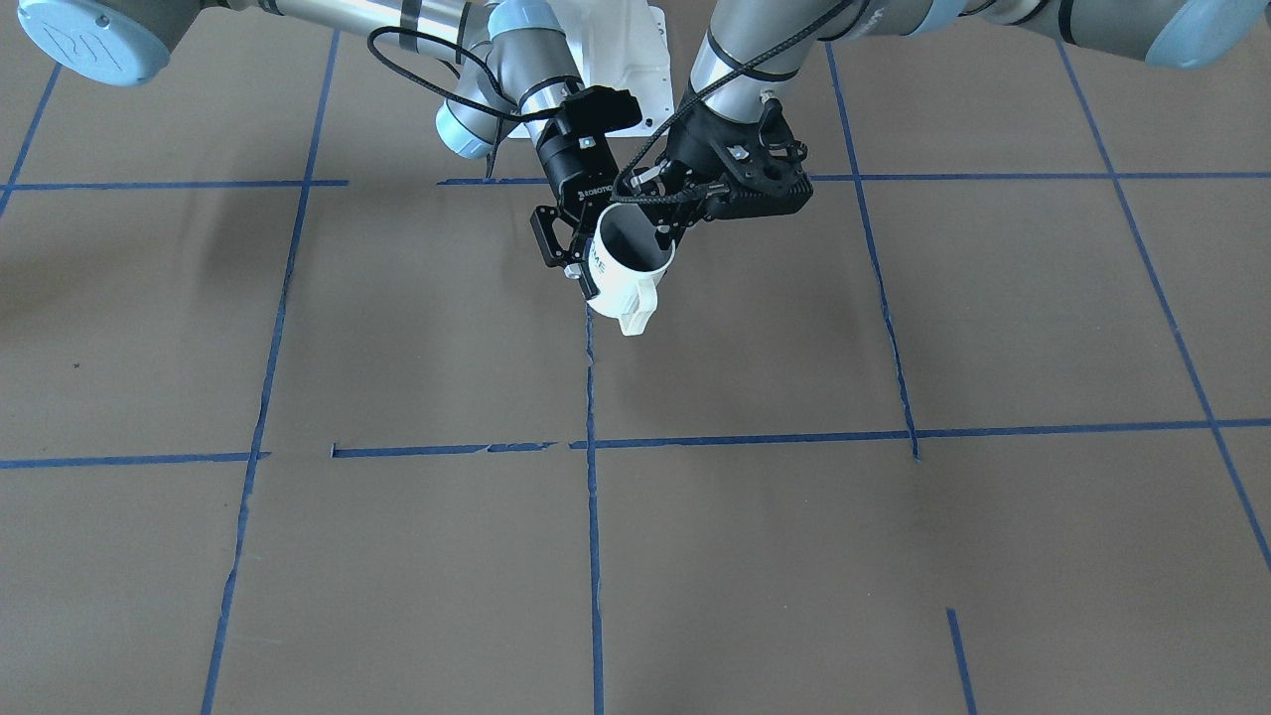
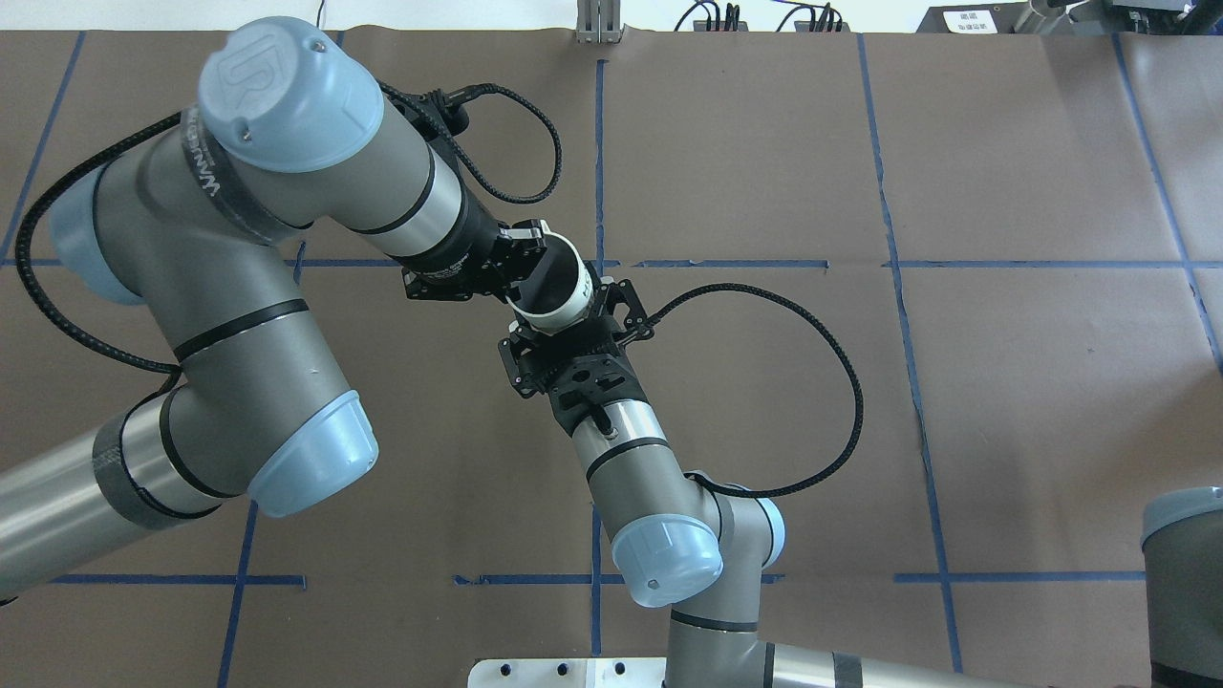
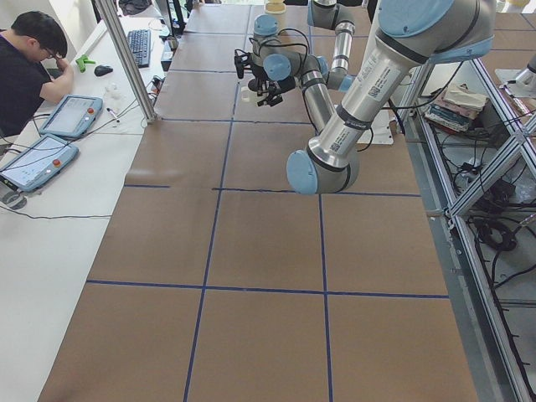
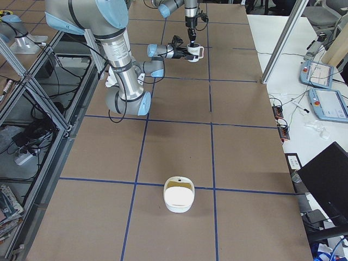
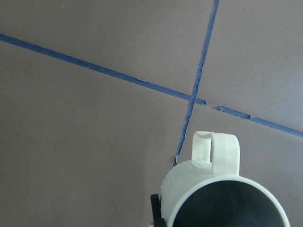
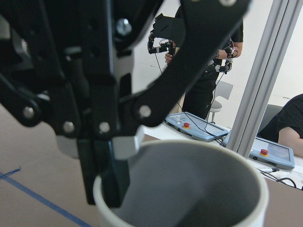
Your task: Left arm hands cup to right arm to dump lemon
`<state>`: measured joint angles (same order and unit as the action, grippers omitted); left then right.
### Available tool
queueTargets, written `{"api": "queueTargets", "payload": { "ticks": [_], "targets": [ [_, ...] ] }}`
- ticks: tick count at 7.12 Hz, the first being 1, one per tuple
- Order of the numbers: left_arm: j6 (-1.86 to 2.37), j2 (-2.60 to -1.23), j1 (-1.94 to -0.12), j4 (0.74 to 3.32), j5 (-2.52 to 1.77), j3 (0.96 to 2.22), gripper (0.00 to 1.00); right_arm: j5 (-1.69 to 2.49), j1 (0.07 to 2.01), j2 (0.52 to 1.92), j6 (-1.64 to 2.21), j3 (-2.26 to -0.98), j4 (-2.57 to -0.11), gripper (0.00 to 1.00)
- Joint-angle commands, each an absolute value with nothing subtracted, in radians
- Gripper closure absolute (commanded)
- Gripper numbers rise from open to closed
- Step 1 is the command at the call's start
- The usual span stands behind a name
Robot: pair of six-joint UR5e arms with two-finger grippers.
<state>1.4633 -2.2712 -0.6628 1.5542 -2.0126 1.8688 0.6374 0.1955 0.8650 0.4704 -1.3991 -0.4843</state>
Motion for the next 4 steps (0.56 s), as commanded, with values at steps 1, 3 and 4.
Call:
{"api": "queueTargets", "payload": {
  "ticks": [1, 3, 4],
  "targets": [
    [1.46, -2.267, -0.666, 1.572, -2.01, 1.853, 1.0, 0.638, 0.196, 0.867, 0.471, -1.399, -0.485, 0.0],
    [1.459, -2.266, -0.683, 1.572, -2.008, 1.832, 1.0, 0.64, 0.196, 0.868, 0.471, -1.399, -0.482, 0.0],
    [1.45, -2.266, -0.69, 1.574, -2.008, 1.816, 1.0, 0.64, 0.196, 0.868, 0.471, -1.399, -0.482, 0.0]
  ]
}}
